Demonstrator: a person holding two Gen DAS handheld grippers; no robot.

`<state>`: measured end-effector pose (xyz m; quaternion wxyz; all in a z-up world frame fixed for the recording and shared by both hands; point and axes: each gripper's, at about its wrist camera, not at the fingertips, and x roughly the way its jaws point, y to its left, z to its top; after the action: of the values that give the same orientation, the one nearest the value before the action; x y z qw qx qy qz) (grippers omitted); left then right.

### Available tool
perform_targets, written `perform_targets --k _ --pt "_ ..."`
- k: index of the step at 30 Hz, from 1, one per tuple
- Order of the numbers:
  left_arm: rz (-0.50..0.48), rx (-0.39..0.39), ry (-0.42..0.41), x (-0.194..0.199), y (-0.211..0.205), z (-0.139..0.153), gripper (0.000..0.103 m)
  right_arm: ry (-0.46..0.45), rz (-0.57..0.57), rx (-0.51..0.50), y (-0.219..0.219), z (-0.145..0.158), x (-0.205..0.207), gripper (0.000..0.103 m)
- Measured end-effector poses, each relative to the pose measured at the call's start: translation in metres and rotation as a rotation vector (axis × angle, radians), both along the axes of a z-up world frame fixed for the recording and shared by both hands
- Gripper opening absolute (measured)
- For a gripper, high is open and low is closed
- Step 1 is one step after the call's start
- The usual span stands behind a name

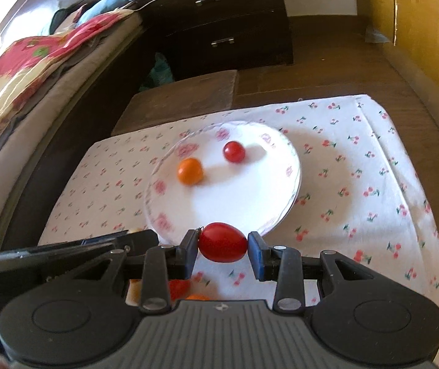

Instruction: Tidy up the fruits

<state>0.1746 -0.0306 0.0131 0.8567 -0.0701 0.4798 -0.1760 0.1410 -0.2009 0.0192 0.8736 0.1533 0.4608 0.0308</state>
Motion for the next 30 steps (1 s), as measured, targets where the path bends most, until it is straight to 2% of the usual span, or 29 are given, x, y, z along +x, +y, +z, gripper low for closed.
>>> perform_targets --k 10,15,18,23,30 --pt "0.004 0.003 0.017 0.018 -0.005 -0.011 0.034 0.019 -0.014 0.003 -0.006 -0.014 0.023 0.037" --pt "0.003 0.008 0.03 0.009 0.004 -0.009 0.036 0.011 -0.013 0.008 -0.005 -0.012 0.02 0.037" --pt "-0.007 0.043 0.016 0.001 0.01 -0.004 0.038 0.008 -0.008 0.006 -0.005 -0.01 0.015 0.037" --pt "0.038 0.074 0.047 -0.005 0.029 -0.009 0.038 0.008 -0.003 0.006 -0.004 -0.008 0.01 0.037" --pt "0.007 0.09 0.064 -0.024 0.029 -0.012 0.038 0.005 0.018 0.003 0.003 -0.006 0.007 0.037"
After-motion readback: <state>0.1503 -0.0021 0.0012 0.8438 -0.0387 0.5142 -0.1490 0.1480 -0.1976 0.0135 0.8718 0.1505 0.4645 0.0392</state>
